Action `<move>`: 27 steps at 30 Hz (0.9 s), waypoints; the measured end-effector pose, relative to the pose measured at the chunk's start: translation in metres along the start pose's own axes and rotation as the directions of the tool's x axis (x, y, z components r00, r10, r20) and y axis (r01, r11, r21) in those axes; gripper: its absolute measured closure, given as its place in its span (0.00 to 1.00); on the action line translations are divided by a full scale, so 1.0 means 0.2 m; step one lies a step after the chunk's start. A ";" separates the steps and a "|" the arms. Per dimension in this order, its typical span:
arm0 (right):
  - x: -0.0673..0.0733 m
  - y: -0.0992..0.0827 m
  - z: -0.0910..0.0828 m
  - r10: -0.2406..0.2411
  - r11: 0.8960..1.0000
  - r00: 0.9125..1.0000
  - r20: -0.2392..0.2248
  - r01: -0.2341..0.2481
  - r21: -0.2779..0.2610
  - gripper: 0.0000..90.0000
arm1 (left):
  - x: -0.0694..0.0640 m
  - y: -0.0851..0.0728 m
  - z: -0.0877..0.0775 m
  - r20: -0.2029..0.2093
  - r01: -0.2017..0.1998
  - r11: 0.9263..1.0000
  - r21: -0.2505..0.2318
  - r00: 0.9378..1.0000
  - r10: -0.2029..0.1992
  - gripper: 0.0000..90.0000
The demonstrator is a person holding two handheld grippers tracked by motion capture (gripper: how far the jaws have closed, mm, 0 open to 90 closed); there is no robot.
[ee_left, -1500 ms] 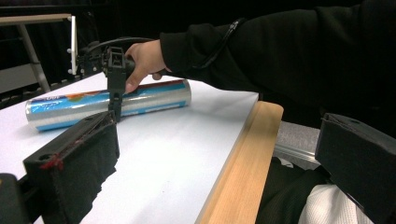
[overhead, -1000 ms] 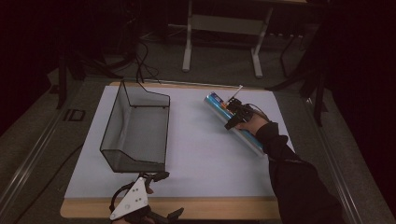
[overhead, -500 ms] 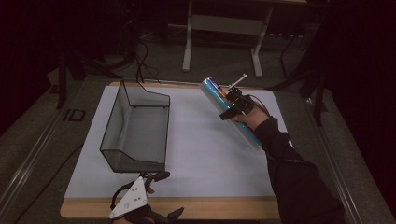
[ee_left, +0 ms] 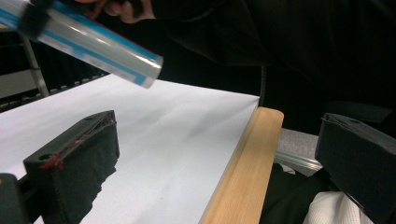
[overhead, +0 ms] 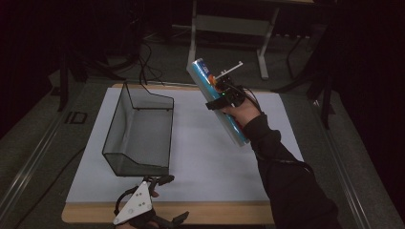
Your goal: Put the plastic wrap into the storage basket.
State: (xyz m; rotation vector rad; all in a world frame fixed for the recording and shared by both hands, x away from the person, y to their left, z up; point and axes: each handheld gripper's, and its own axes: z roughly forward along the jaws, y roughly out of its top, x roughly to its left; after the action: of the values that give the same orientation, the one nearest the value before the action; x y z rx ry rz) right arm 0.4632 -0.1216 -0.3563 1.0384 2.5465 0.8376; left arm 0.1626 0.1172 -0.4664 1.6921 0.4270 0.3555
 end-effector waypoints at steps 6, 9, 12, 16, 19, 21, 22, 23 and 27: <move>0.12 0.09 -0.02 -0.014 0.996 0.997 0.072 0.020 -0.082 0.35 | 0.00 -0.01 0.00 -0.020 -0.007 1.000 -0.010 1.000 0.006 0.00; 0.19 0.13 -0.02 -0.002 0.993 0.999 0.036 0.006 -0.114 0.35 | -0.01 -0.01 0.01 -0.012 -0.017 1.000 -0.002 1.000 0.017 0.00; 0.23 0.17 -0.01 0.014 0.991 1.000 0.022 -0.011 -0.131 0.35 | -0.01 -0.01 0.01 -0.011 -0.016 1.000 -0.007 1.000 0.016 0.00; 0.28 0.22 -0.01 0.051 0.983 0.999 -0.004 -0.050 -0.174 0.35 | -0.01 -0.02 0.00 -0.013 -0.009 1.000 -0.014 1.000 0.009 0.00; 0.35 0.27 0.00 0.071 0.973 0.997 0.004 -0.068 -0.222 0.35 | -0.01 -0.02 0.00 -0.027 -0.009 1.000 -0.008 1.000 0.009 0.00; 0.38 0.29 0.01 0.093 0.965 0.995 -0.031 -0.098 -0.243 0.35 | -0.01 -0.02 0.00 -0.040 -0.012 1.000 -0.003 0.999 0.012 0.00; 0.38 0.29 0.01 0.093 0.965 0.995 -0.031 -0.098 -0.243 0.35 | -0.01 -0.02 0.00 -0.040 -0.012 1.000 -0.003 0.999 0.012 0.00; 0.41 0.32 0.02 0.106 0.958 0.992 -0.062 -0.118 -0.260 0.35 | -0.01 -0.02 0.01 -0.046 -0.006 1.000 -0.011 0.999 0.005 0.00; 0.51 0.36 0.05 0.123 0.944 0.987 -0.103 -0.148 -0.295 0.35 | -0.02 -0.01 0.00 -0.062 -0.022 0.999 -0.026 0.998 0.021 0.00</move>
State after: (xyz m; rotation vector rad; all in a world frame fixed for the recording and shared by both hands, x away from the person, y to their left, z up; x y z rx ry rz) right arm 0.4354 -0.0050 -0.3245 1.1064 2.3305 1.2857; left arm 0.1584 0.1154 -0.4690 1.6641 0.4481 0.4285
